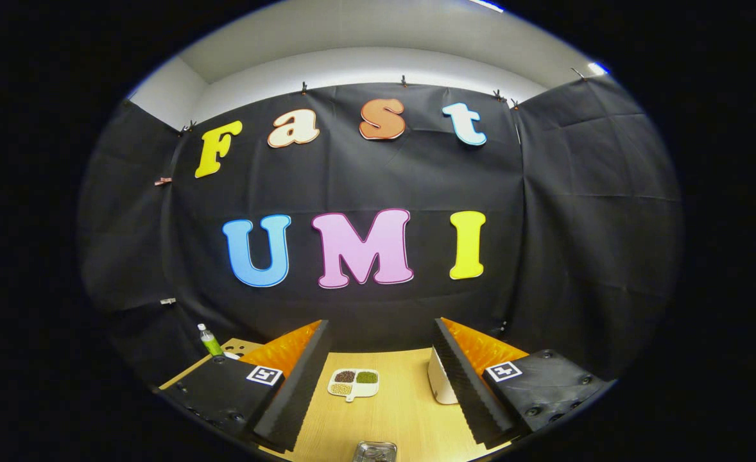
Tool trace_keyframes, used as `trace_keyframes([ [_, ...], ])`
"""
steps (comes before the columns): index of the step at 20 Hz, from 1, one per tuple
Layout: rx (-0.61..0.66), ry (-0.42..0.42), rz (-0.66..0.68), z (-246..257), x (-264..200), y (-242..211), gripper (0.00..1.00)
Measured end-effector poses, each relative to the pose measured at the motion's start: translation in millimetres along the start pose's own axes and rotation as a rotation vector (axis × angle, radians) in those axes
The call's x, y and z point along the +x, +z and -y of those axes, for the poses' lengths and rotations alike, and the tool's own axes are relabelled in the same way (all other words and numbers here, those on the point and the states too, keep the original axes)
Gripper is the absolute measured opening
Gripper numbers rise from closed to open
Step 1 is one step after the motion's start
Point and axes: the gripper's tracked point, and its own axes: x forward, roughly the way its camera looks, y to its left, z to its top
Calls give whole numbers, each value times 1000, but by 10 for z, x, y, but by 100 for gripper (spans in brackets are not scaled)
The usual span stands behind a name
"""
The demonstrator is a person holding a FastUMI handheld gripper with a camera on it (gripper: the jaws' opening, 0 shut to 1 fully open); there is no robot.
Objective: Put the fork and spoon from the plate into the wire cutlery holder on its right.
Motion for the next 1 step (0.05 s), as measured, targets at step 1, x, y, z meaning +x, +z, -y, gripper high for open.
trace_keyframes([
  [1, -3, 1, -2, 2, 23, -2, 99],
])
